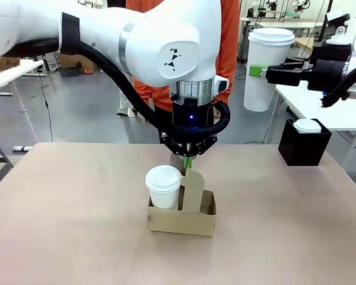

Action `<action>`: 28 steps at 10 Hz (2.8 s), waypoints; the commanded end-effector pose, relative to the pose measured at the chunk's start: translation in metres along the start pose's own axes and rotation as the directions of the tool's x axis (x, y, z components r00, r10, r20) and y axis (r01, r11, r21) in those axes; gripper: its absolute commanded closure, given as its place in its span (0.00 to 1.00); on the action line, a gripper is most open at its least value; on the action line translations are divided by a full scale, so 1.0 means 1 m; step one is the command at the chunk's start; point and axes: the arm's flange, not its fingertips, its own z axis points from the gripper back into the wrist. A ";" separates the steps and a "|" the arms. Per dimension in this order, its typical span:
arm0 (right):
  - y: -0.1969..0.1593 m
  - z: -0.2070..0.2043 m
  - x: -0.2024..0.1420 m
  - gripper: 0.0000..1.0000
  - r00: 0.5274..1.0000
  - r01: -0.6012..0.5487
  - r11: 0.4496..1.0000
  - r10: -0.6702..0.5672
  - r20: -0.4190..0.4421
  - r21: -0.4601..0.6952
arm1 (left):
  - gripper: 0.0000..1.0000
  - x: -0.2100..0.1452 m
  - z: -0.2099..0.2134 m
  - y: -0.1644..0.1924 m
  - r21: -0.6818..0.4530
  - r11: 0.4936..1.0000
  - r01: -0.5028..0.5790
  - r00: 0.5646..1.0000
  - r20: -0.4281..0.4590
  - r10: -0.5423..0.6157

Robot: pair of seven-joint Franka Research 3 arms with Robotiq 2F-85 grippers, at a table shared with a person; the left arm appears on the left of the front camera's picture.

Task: Pour a drink into a cup and package it in a carrier.
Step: Position the Cup Carrier in the center of the table, then insert the held 600 ml Paper Cup into the Cup Carrier.

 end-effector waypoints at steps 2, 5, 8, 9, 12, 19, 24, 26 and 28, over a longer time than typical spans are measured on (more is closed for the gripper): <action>0.001 -0.002 0.004 0.20 1.000 -0.002 1.000 0.002 0.014 0.001 | 0.98 0.000 0.000 0.000 0.000 1.000 0.000 1.000 0.000 0.000; 0.001 -0.002 0.004 0.20 1.000 -0.002 1.000 0.002 0.014 0.001 | 0.98 0.000 0.000 0.000 0.000 1.000 0.000 1.000 0.000 0.000; 0.001 -0.002 0.004 0.20 1.000 -0.002 1.000 0.002 0.014 0.001 | 0.40 -0.001 0.001 -0.001 -0.001 1.000 -0.001 1.000 0.000 0.001; 0.001 -0.002 0.004 0.20 1.000 -0.002 1.000 0.002 0.014 0.001 | 0.39 0.002 0.003 0.011 -0.018 1.000 0.002 1.000 -0.015 -0.002; 0.000 0.000 0.000 0.20 1.000 0.000 1.000 0.000 0.000 0.000 | 0.00 -0.005 0.038 0.035 -0.050 0.995 0.083 0.996 -0.041 -0.085; -0.023 -0.032 -0.092 0.20 0.999 0.022 0.963 -0.012 -0.039 0.268 | 0.00 -0.007 0.094 0.184 -0.170 0.744 0.646 0.762 0.083 -0.643; -0.012 -0.041 -0.125 0.20 0.994 0.009 0.947 0.027 -0.109 0.320 | 0.00 0.012 0.050 0.263 -0.144 0.656 0.741 0.671 0.211 -0.711; -0.009 -0.044 -0.123 0.20 0.999 -0.006 0.946 0.020 -0.040 0.324 | 0.00 0.012 0.074 0.260 -0.114 0.630 0.768 0.638 0.214 -0.739; -0.009 -0.044 -0.123 0.20 0.999 -0.006 0.946 0.020 -0.040 0.324 | 0.00 0.012 0.074 0.260 -0.114 0.630 0.768 0.638 0.214 -0.739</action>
